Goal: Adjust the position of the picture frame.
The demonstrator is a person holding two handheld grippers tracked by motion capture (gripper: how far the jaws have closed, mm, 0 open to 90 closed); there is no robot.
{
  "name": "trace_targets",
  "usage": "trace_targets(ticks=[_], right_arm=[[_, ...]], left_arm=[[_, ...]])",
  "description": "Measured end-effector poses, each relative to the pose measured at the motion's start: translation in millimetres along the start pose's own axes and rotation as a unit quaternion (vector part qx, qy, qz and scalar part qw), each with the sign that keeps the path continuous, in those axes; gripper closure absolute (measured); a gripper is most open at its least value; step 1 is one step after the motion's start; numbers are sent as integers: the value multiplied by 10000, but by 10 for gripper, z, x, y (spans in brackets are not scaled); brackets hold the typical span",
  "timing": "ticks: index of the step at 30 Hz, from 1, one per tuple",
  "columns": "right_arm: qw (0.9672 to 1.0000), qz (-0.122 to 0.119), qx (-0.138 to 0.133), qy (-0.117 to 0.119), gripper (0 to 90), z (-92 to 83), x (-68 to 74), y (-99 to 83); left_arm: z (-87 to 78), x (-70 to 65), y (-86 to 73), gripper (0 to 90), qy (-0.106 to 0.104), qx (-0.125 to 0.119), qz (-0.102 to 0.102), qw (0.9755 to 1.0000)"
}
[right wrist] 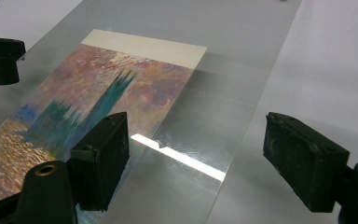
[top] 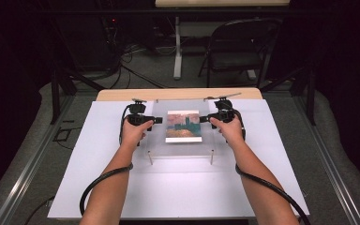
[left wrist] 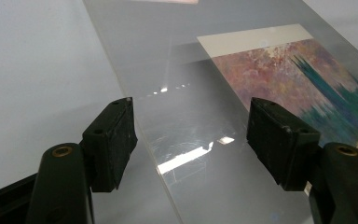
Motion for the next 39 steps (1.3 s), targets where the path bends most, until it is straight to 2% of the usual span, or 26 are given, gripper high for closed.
trace_targets(ticks=[8,10,15,20,35,39], right_arm=[[9996,168,107,205,228,57,24,-26],[9996,149,158,180,227,74,23,-40],[9994,152,207,229,226,107,8,-69],[9991,214,214,290,219,128,20,-73],[9981,339,222,465,216,157,23,-85],[9978,382,238,484,212,157,31,-93]], left_arm=[[30,13,-4,321,58,17,-101,9999],[38,19,-16,321,62,42,-112,9999],[50,35,-37,312,-57,26,-257,9996],[60,41,-38,309,-75,-12,-325,9994],[73,43,-51,285,-188,101,-470,9987],[85,34,-61,286,-304,140,-569,9978]])
Point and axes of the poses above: each handheld gripper's, and its own axes: z roughly forward along the jaws, y roughly out of its top, x roughly to its left, the point moved 8 cm from there along z, roughly forward along the jaws, and after that the axes turned 3 degrees about -z, right-handed, at the moved point
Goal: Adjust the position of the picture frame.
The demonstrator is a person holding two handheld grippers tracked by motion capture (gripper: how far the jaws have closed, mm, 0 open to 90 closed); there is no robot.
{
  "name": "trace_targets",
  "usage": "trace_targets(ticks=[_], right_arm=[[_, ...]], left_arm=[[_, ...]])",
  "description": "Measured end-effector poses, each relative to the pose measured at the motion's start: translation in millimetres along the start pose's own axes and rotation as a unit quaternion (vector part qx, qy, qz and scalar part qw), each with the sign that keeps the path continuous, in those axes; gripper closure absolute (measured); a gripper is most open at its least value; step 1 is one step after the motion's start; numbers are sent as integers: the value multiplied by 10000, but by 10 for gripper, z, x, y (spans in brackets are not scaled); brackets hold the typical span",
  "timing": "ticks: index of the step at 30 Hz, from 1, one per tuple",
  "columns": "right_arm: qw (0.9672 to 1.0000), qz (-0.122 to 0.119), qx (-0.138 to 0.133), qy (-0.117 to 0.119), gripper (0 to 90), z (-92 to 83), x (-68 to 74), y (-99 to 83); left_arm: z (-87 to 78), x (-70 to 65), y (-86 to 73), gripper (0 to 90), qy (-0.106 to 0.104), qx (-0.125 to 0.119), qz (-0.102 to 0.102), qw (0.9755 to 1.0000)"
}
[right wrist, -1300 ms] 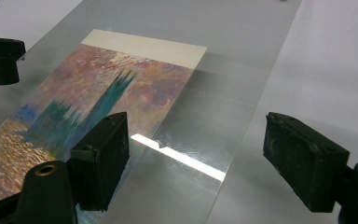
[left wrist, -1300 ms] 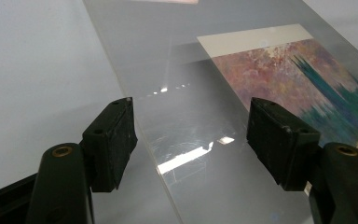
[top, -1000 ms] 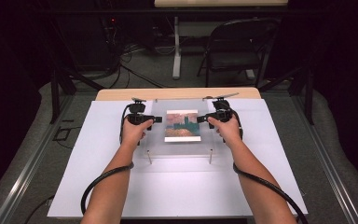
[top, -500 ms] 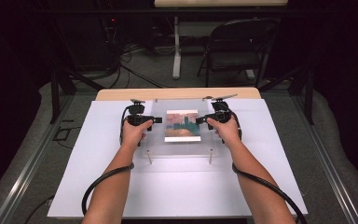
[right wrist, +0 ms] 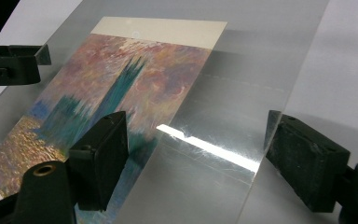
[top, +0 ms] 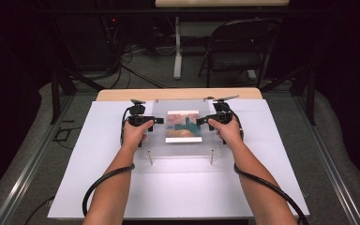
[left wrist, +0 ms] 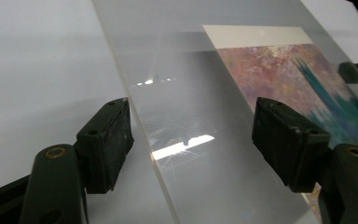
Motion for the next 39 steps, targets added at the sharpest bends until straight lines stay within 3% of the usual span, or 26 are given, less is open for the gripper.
trace_targets(ticks=[17,22,29,39], right_arm=[[10000,-56,-7,24,208,7,-6,4],[10000,-3,11,-25,215,9,-1,10],[9999,144,15,-54,236,8,0,16],[10000,80,-54,12,249,-1,-21,15]], left_arm=[[7,-10,17,291,127,-27,-20,9999],[0,7,17,301,64,-17,-10,10000],[-9,10,20,329,91,-34,-146,9998],[-25,34,22,373,48,-61,-276,9996]])
Point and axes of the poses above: each handheld gripper's, and its own axes: z roughly forward along the jaws, y roughly out of its top, x roughly to its left, the point moved 8 cm from there along z, roughly forward along the jaws, and after that the axes turned 3 degrees about -z, right-handed, at the moved point
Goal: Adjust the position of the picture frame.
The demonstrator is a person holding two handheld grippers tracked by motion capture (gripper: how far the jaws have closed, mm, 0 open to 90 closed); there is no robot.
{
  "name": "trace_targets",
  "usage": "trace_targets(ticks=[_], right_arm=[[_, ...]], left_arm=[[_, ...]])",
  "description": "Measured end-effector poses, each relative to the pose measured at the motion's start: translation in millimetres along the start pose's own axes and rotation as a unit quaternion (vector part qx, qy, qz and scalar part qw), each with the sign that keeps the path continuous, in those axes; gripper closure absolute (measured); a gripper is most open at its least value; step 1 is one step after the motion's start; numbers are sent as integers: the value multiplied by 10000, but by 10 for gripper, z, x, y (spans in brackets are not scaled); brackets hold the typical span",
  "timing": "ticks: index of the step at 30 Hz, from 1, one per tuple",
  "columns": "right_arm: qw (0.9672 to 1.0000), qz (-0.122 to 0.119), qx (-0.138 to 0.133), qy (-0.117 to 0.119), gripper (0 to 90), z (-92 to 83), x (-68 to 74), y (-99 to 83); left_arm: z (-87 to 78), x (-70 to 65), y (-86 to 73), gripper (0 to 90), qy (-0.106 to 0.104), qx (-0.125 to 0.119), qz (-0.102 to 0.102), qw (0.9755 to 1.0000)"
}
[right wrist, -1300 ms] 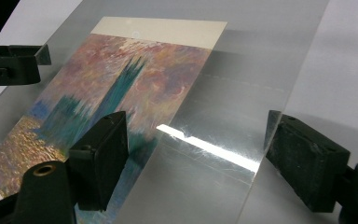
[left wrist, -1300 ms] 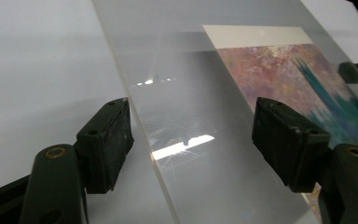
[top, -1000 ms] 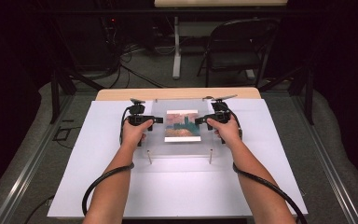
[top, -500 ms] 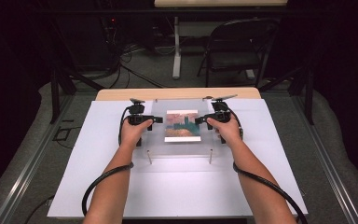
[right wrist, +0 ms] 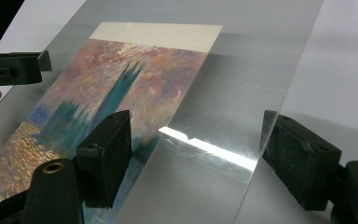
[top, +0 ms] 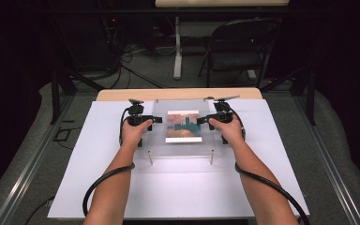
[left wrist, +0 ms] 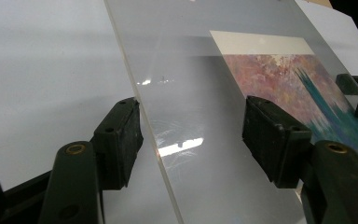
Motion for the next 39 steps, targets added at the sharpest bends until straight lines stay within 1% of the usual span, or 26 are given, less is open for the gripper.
trace_targets(ticks=[3,6,9,10,12,14,18,24,27,32,39], right_arm=[[10000,8,6,-3,249,-2,0,-1],[10000,13,-2,-18,251,-2,3,4],[10000,39,4,-37,258,-9,4,4],[10000,32,-60,-32,262,-3,2,10],[9999,84,-52,-37,275,-13,-5,7],[9998,133,-110,-28,286,-14,-10,12],[9999,149,-75,-44,288,-26,-9,6],[9998,126,-131,-10,295,-27,-13,8],[9998,148,-104,-18,298,-39,-15,6],[9998,95,-147,-26,300,-58,-2,20],[9999,38,-126,-30,301,-82,17,31]], left_arm=[[-4,1,2,382,-29,-8,-48,10000],[-18,13,5,411,-65,-19,-177,9998],[-20,13,8,425,-75,-48,-215,9997],[-23,16,7,428,-81,-42,-216,9997],[-29,18,10,438,-87,-47,-263,9996],[-32,20,12,449,-88,-57,-319,9994],[-35,16,20,460,-87,-75,-376,9992],[-36,25,25,481,-109,-79,-476,9988],[-36,19,29,484,-96,-82,-463,9988],[-65,9,43,495,-109,-92,-484,9987],[-92,-11,53,496,-61,-82,-440,9990]])
Point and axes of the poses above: each handheld gripper's, and its own axes: z roughly forward along the jaws, y roughly out of its top, x roughly to its left, the point moved 8 cm from there along z, roughly forward along the jaws, and after that the axes turned 3 degrees about -z, right-handed, at the moved point
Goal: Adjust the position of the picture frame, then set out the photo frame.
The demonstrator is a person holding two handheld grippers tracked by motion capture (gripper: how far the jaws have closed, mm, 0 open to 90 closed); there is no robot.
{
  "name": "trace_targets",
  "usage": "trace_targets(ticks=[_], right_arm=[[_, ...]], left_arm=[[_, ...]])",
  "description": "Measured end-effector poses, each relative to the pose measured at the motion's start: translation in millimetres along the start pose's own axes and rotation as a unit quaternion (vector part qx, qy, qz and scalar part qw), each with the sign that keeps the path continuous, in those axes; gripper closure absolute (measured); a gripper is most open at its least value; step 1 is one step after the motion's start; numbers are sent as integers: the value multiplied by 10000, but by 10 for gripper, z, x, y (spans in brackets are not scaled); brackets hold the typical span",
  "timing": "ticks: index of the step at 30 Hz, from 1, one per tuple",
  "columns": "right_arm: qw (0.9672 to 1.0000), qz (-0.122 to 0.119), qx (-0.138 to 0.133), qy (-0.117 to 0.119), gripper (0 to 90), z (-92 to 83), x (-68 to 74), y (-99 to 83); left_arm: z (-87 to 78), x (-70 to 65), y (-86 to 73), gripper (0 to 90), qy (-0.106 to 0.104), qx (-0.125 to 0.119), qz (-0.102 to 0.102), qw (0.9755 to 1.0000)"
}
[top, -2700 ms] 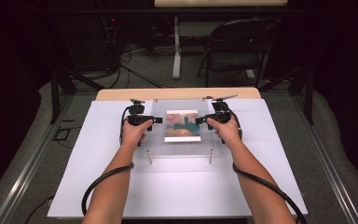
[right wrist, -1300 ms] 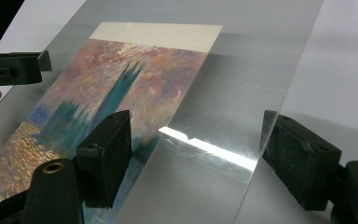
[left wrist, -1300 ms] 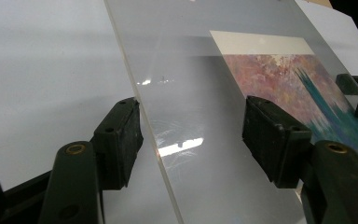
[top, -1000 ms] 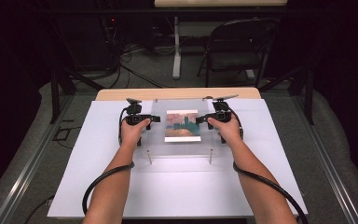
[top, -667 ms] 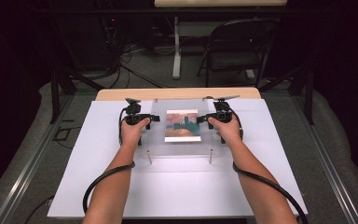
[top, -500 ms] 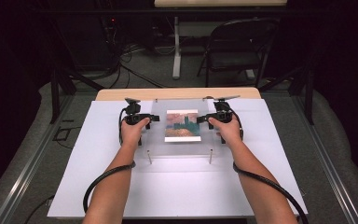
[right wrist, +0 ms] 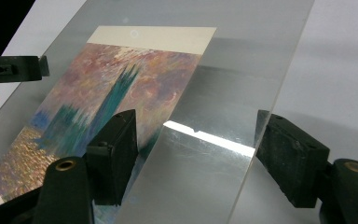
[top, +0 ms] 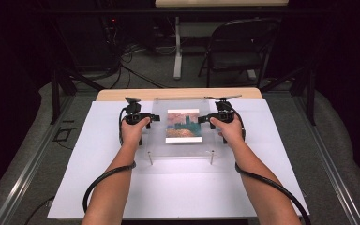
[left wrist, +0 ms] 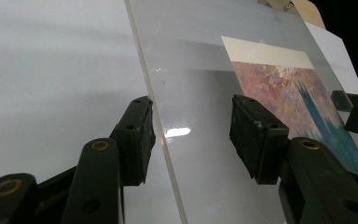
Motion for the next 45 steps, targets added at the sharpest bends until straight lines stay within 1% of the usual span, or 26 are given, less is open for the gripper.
trace_targets(ticks=[7,12,13,16,18,20,26,27,28,29,30,33,38,39,45], right_arm=[[10000,-20,-48,-17,301,-18,20,11],[9999,-91,-74,-66,301,-51,43,24],[9999,-103,-39,-71,301,-62,49,21],[9998,-114,-98,-92,302,-89,78,36],[9997,-170,-86,-126,302,-110,89,41],[9997,-176,-63,-138,309,-135,108,44],[9995,-247,-113,-185,321,-204,153,61],[9993,-275,-137,-190,323,-216,160,66],[9993,-298,-114,-206,325,-232,169,67],[9992,-322,-105,-215,327,-249,178,69],[9991,-335,-135,-223,329,-261,189,75],[9988,-391,-145,-247,340,-308,217,85],[9984,-447,-203,-281,359,-374,257,93],[9985,-427,-209,-286,363,-391,266,92],[9981,-479,-238,-312,378,-445,298,96]], left_arm=[[-28,-28,10,497,49,2,24,10000],[-62,-62,17,499,101,-17,65,9999],[-71,-71,19,500,106,-31,62,9999],[-104,-97,24,502,136,-50,122,9998],[-125,-117,29,503,164,-84,143,9997],[-149,-133,28,503,173,-89,161,9997],[-222,-184,36,514,219,-127,222,9994],[-236,-193,36,517,219,-128,237,9994],[-244,-207,40,519,211,-179,218,9994],[-265,-210,37,522,200,-141,281,9993],[-279,-223,41,526,193,-167,265,9993],[-320,-244,42,536,188,-211,306,9991],[-394,-283,38,552,173,-272,340,9989],[-406,-286,34,556,163,-247,358,9989],[-457,-327,34,566,224,-285,387,9986]])
Point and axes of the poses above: each handheld gripper's, and its own axes: z roughly forward along the jaws, y roughly out of its top, x roughly to its left, the point moved 8 cm from there along z, roughly forward along the jaws, and after that the axes turned 3 degrees about -z, right-handed, at the moved point
